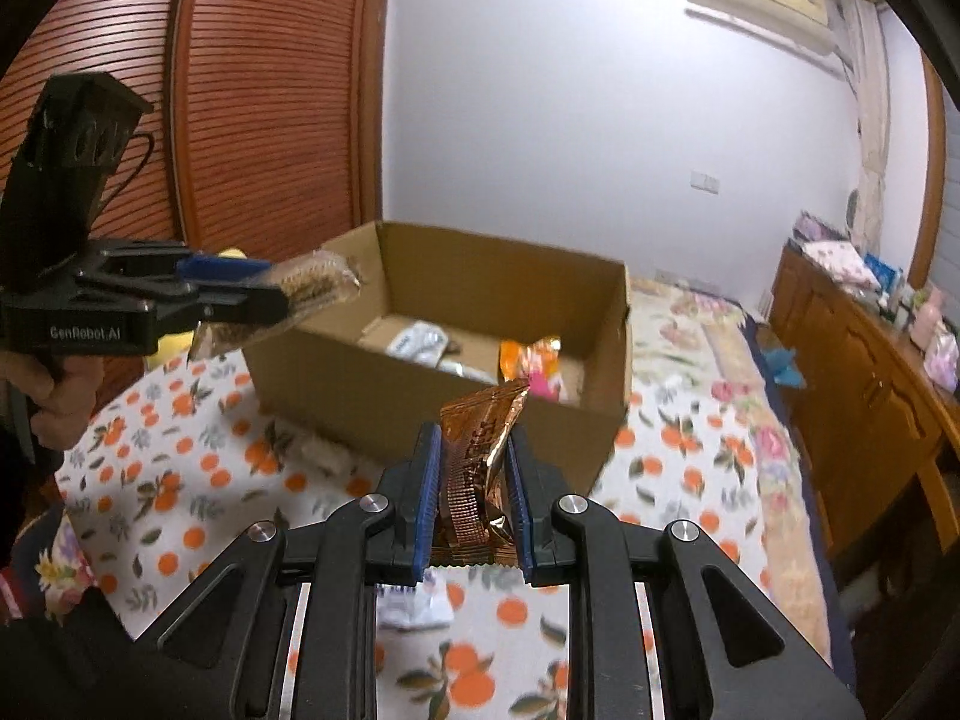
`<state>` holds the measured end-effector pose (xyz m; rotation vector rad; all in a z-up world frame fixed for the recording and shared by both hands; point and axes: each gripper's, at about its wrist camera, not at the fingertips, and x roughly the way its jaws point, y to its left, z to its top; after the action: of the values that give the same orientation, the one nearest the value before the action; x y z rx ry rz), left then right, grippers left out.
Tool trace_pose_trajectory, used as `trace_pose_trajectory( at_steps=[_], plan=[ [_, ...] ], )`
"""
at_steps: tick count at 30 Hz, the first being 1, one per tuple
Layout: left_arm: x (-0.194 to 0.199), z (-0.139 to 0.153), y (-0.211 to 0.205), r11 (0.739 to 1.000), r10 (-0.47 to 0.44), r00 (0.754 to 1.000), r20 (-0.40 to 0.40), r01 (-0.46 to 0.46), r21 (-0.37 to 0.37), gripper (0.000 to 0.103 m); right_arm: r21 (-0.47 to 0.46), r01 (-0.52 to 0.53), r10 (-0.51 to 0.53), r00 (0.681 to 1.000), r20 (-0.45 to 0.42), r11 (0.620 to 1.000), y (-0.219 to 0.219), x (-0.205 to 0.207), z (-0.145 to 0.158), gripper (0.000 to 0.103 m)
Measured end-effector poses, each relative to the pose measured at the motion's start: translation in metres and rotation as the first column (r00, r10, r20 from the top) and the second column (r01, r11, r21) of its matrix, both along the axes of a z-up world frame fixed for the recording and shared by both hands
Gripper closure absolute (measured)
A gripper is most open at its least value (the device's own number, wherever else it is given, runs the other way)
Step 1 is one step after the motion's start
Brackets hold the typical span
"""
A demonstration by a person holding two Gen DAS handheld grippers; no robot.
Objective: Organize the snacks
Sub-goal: 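Lift and carry the brown snack and biscuit pack over the box, then open both grippers to drop the brown snack and biscuit pack into the box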
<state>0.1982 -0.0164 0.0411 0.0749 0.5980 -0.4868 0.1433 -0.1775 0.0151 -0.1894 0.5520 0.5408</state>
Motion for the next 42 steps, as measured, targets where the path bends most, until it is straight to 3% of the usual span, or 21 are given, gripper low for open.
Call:
trace_pose_trajectory(
  at_steps=[15,30,42],
  plan=[
    [0.059,-0.011,0.022,0.994,0.106,0.994,-0.023,-0.106,0.022,0.062,-0.015,-0.099,0.1,0.994,0.043,0.995,0.044,0.065,0.015,0.084],
    [0.095,-0.023,0.023,0.982,0.185,0.982,-0.045,-0.182,0.055,0.062,-0.025,-0.106,0.105,0.994,-0.017,0.994,0.062,0.123,-0.001,0.084],
    [0.106,-0.029,0.026,0.971,0.23,0.972,-0.051,-0.225,0.084,0.06,-0.021,-0.094,0.091,0.991,-0.095,0.995,0.065,0.142,-0.018,0.082]
  ],
)
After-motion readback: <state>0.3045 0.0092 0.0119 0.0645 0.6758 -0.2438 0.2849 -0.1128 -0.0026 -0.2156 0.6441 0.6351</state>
